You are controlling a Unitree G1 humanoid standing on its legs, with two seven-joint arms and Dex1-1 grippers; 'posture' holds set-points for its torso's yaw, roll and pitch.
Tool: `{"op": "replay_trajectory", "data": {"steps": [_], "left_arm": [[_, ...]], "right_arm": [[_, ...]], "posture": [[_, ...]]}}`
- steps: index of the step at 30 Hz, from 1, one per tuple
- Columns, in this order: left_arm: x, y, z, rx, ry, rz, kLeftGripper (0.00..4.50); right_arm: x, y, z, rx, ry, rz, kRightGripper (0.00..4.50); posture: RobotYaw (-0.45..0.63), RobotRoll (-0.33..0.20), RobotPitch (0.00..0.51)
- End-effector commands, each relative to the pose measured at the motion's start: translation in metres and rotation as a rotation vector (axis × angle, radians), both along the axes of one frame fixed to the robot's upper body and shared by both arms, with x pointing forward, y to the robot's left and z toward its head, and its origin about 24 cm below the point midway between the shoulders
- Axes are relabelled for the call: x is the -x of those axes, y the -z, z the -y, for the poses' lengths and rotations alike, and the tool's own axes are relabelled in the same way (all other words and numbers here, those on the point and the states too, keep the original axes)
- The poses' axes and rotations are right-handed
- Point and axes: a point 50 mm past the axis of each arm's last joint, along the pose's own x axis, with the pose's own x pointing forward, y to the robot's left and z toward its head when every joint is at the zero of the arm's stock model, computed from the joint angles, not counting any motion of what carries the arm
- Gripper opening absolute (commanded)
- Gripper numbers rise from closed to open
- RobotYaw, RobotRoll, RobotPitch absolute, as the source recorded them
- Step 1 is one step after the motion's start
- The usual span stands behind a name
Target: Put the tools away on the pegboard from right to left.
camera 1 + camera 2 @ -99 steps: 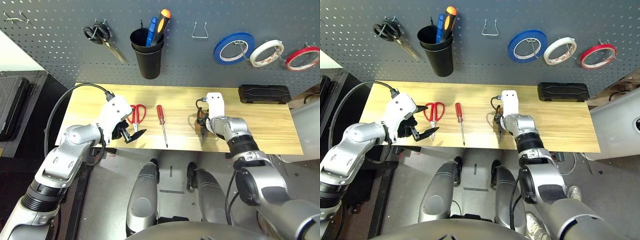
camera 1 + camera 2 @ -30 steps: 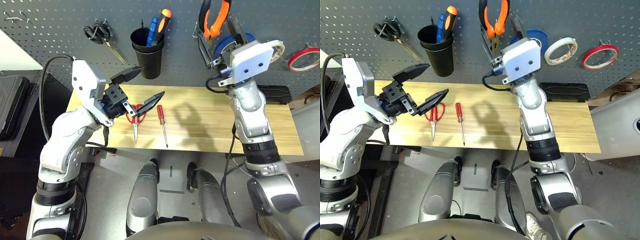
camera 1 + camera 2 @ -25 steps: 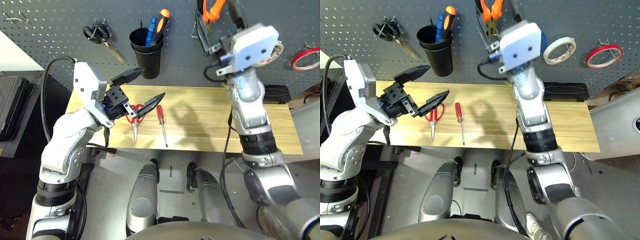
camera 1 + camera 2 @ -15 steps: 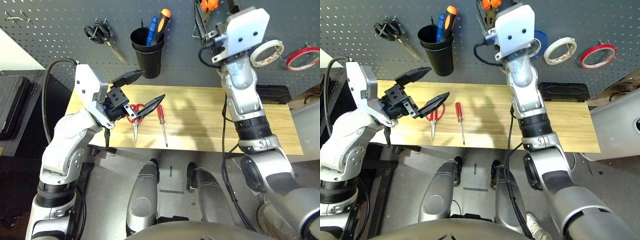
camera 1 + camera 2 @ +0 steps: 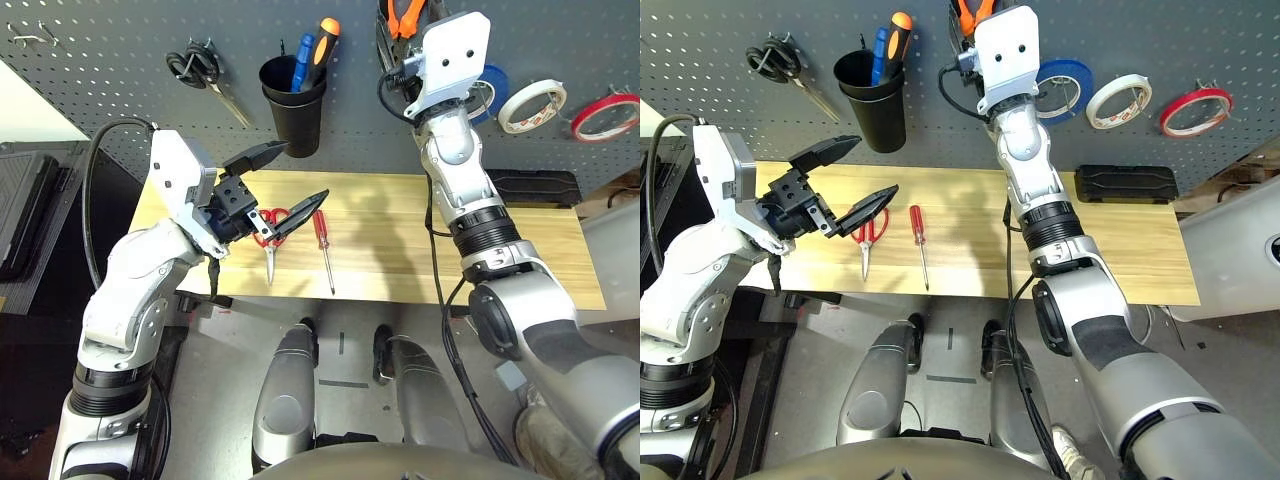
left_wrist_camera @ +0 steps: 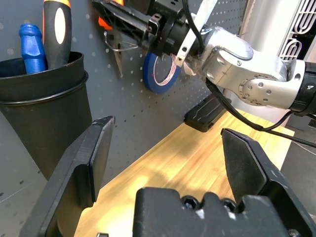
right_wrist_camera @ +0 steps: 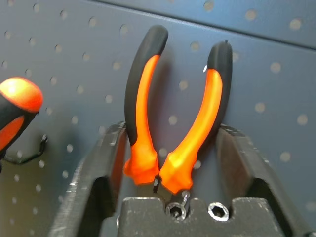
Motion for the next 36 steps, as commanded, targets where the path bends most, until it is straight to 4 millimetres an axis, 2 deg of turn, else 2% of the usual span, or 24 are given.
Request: {"op": "replay_trajectory", "data": {"steps": [1,10,16,20,24,31,36], "left_arm": [[0.004,0.003,0.002,-0.023,0.003,-0.012,4.50],[0.002,0.004,0.002,-0.030,0.005,-0.021,4.50],[0.000,0.008,0.001,-0.049,0.003,-0.045,4.50],[0.000,0.014,-0.003,-0.089,-0.012,-0.080,4.50],[0.000,0.023,-0.006,-0.146,-0.024,-0.117,4.50],[0.000,0.035,-0.010,-0.208,-0.052,-0.158,4.50],[-0.004,0.050,-0.012,-0.221,-0.121,-0.210,4.50]], "right_arm": [[0.006,0.006,0.011,-0.044,0.027,0.024,4.49],[0.038,0.011,0.032,0.066,0.016,0.213,4.49],[0.062,0.034,0.043,0.157,-0.037,0.210,4.49],[0.075,0.065,0.045,0.228,-0.098,0.080,4.49],[0.078,0.092,0.037,0.258,-0.162,-0.105,4.49],[0.080,0.116,0.032,0.311,-0.216,-0.273,4.49],[0.088,0.143,0.038,0.457,-0.277,-0.434,4.49]], "posture": [[0.38,0.000,0.279],[0.36,0.000,0.286],[0.35,0.000,0.290],[0.35,0.000,0.294],[0.35,0.000,0.295],[0.36,0.000,0.298],[0.36,0.000,0.298]]}}
